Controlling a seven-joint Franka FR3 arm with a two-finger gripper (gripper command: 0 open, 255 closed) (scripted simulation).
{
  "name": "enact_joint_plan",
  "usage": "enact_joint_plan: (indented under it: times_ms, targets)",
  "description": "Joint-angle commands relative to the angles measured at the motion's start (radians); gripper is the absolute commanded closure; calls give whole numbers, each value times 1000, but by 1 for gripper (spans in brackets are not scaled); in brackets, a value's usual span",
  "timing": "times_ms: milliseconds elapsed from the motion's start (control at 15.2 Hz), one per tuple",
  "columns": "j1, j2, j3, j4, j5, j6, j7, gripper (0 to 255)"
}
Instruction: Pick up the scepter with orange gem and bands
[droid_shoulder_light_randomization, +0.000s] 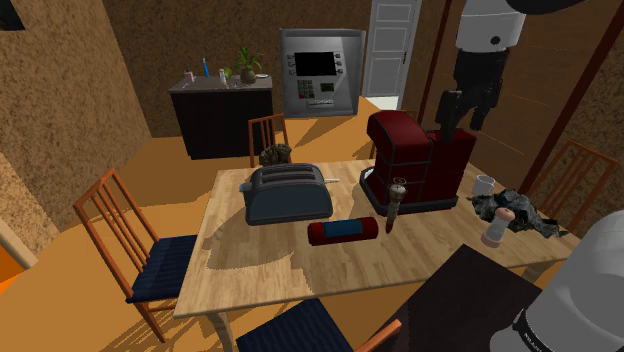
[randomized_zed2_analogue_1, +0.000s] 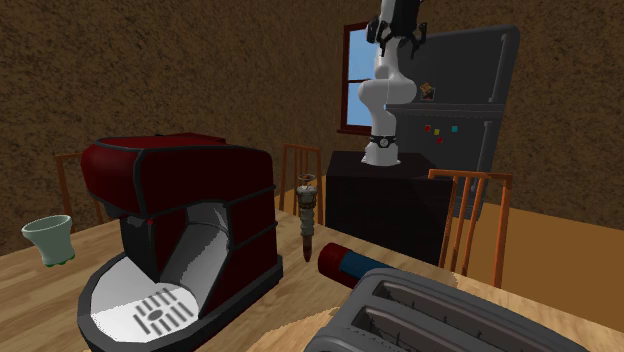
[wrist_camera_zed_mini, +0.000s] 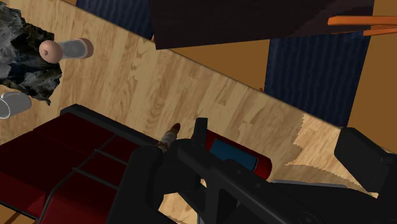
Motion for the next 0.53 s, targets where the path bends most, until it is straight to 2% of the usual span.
enact_joint_plan:
  times_ms: [0,462]
  targets:
    - [0,0,0,0,0,0,0,0]
    - [-33,113,-94,-93,-58,231,-78,0]
